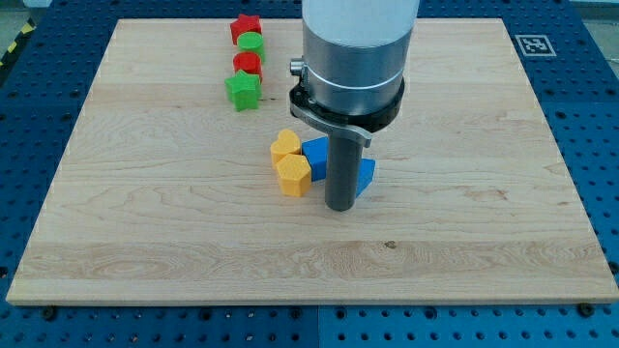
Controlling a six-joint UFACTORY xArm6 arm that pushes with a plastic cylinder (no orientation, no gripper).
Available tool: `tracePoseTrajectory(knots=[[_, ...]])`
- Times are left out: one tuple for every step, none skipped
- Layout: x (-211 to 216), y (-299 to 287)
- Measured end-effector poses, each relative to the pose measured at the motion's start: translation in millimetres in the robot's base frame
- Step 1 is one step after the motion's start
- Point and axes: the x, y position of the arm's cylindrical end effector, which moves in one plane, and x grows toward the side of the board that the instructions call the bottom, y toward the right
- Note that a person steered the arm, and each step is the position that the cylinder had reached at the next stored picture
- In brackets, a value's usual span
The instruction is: Push the blue triangle right to the blue cube
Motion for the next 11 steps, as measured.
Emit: tracePoseTrajectory(knots=[[-0.1,0.0],[-6.2,0.0],[-11.4,6.4],[-12.2,24.8],[-22.6,45.4],[-32.7,51.3],[-34.1,61.7],[-42.8,67.1],[-47.1,67.8],[-35.3,67.8],[-6.6,66.2]])
